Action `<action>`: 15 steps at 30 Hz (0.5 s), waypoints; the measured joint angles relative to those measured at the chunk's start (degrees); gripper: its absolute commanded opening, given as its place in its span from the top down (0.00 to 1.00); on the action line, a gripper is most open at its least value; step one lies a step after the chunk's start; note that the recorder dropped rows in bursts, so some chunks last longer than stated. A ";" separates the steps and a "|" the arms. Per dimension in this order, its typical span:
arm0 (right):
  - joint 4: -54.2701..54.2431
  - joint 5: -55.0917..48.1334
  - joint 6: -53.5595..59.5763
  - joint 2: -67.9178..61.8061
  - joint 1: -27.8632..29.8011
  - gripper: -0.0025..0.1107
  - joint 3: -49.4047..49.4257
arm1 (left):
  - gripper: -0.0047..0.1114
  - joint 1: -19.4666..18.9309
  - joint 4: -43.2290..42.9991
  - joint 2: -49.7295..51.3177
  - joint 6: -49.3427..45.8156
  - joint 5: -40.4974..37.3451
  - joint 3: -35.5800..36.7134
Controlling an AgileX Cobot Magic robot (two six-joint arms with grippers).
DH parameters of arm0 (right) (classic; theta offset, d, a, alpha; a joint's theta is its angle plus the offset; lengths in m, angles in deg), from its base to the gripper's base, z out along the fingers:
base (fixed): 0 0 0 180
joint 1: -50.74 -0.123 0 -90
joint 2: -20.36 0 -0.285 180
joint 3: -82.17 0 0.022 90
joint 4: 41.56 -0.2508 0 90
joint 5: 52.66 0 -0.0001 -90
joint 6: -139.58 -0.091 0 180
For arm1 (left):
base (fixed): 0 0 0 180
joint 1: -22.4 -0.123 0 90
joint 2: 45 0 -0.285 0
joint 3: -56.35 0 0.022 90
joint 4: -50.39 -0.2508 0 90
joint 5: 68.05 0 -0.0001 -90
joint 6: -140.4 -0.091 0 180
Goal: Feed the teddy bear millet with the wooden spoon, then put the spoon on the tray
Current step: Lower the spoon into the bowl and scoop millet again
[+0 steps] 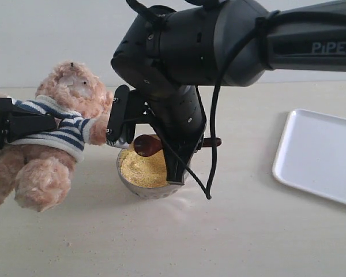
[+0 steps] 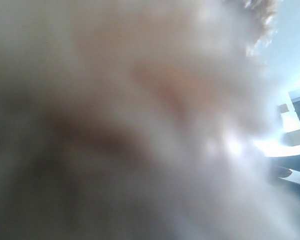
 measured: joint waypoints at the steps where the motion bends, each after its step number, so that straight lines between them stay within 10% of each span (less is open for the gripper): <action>1: -0.36 0.14 0.00 0.00 0.00 0.98 0.00 | 0.92 0.00 0.00 0.00 0.00 0.00 0.00; 15: -9.46 2.15 2.90 0.00 5.18 0.98 0.00 | 0.92 0.00 -0.45 0.00 -0.12 0.00 0.00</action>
